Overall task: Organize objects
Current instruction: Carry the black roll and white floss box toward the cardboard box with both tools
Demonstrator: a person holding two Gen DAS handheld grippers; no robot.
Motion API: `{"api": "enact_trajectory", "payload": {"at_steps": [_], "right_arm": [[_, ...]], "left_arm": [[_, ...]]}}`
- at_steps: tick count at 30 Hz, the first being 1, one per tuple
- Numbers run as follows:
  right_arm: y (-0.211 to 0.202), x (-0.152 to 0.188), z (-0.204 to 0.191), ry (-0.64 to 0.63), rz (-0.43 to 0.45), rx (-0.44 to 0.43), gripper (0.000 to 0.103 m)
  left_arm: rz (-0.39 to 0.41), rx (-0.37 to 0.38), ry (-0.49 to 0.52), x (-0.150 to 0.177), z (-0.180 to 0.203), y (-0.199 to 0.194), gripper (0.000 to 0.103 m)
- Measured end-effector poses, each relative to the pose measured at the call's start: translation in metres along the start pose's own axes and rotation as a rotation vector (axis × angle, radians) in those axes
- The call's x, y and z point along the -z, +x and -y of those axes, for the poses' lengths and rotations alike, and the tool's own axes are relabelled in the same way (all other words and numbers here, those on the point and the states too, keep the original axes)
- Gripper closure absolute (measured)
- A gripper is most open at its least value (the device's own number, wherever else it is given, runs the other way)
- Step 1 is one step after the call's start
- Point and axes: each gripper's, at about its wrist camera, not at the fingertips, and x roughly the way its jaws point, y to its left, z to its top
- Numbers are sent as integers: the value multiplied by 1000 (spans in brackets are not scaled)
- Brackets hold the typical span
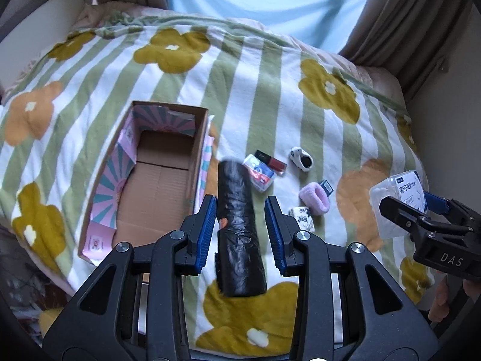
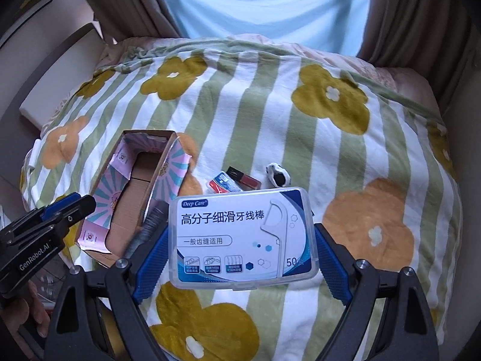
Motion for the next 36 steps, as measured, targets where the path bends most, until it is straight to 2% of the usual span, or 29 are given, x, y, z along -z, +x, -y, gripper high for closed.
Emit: {"api": "enact_trajectory", "payload": {"at_steps": [3, 5, 10, 15, 21, 23, 24, 25, 26, 29, 31, 36], "right_arm": [[8, -13, -14, -34, 0, -11, 15], [11, -18, -19, -36, 2, -17, 15], [18, -22, -19, -4, -9, -37, 15], [22, -17, -9, 15, -11, -41, 15], [21, -2, 25, 59, -20, -22, 15], [21, 5, 38, 69, -29, -16, 15], [22, 9, 42, 71, -33, -14, 15], [23, 14, 48, 70, -39, -11, 15], [24, 18, 53, 66, -46, -6, 15], [32, 33, 67, 44, -70, 11, 15], [39, 43, 75, 30, -88, 18, 15], [62, 67, 92, 0, -147, 37, 15]], "left_arm": [[25, -37, -36, -8, -21, -8, 73], [18, -35, -63, -10, -36, -7, 78], [-22, -36, -79, -3, -59, 3, 78], [-49, -32, -58, 4, -50, 14, 78], [-97, -5, -60, 24, -14, 33, 76], [-115, 2, -64, 37, 0, 41, 72], [-125, 4, -64, 43, 7, 45, 56], [-136, 4, -63, 50, 14, 51, 15], [-140, -1, -64, 56, 20, 55, 0], [-147, -16, -79, 78, 33, 73, 1], [-177, -75, -95, 95, 40, 93, 1], [-187, -199, -125, 122, 47, 140, 1]]}}
